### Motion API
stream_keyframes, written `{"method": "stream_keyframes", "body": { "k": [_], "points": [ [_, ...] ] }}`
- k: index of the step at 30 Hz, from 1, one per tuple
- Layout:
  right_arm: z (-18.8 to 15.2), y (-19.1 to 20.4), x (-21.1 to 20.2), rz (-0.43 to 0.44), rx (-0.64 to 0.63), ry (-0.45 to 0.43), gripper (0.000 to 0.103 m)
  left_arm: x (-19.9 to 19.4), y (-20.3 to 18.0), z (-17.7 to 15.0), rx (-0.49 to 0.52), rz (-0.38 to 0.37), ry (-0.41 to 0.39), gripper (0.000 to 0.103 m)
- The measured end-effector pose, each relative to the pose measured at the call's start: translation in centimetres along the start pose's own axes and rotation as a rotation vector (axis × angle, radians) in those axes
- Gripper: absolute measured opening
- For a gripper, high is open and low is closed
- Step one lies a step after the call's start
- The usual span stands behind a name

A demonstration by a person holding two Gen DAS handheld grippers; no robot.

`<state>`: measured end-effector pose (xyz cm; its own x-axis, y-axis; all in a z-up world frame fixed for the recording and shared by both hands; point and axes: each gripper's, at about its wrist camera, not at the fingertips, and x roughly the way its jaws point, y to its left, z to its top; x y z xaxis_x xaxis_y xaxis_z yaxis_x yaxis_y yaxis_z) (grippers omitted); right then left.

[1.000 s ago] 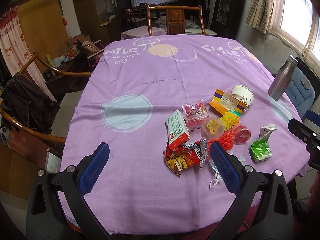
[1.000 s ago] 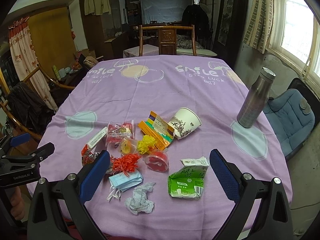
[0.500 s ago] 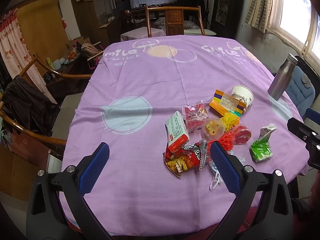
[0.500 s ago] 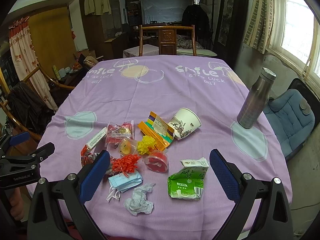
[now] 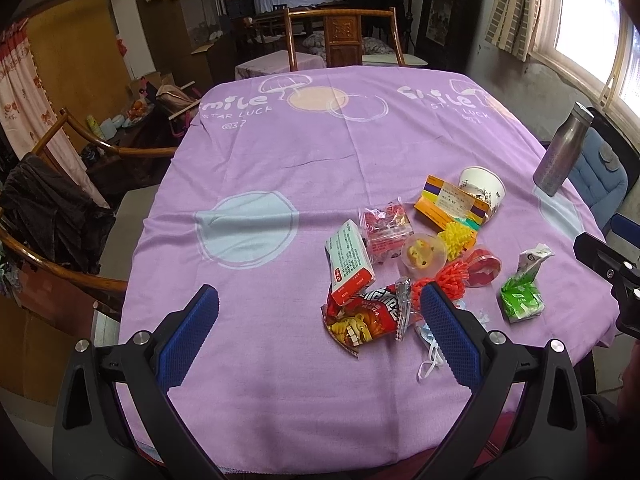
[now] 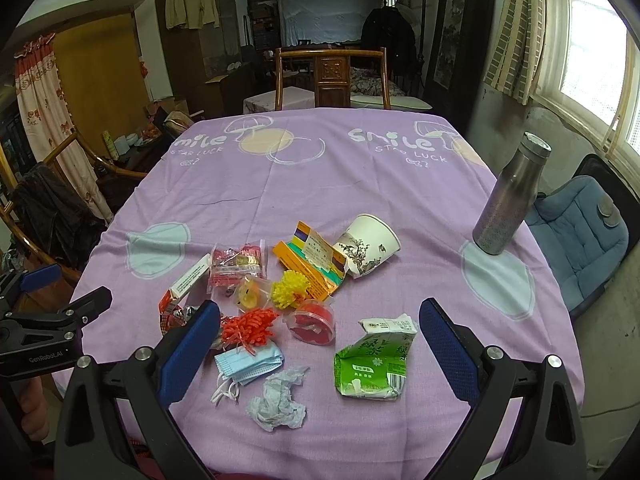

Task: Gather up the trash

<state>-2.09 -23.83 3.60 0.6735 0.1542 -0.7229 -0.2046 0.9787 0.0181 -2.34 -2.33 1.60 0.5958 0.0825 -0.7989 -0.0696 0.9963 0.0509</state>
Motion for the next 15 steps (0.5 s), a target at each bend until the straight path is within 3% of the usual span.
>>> {"method": "stream_keyframes", "body": {
  "k": [7, 15],
  "points": [
    [-0.3, -0.3, 0.3, -0.01, 0.01, 0.015, 0.097, 1.1, 0.8, 0.3, -0.016, -0.032, 0.028, 0.096],
    [-1.8, -2.1, 0.1, -0.043, 0.072, 0.053, 0.097, 5.0, 5.7, 0.9, -0.16, -0.148, 0.11, 0.096]
  ]
}}
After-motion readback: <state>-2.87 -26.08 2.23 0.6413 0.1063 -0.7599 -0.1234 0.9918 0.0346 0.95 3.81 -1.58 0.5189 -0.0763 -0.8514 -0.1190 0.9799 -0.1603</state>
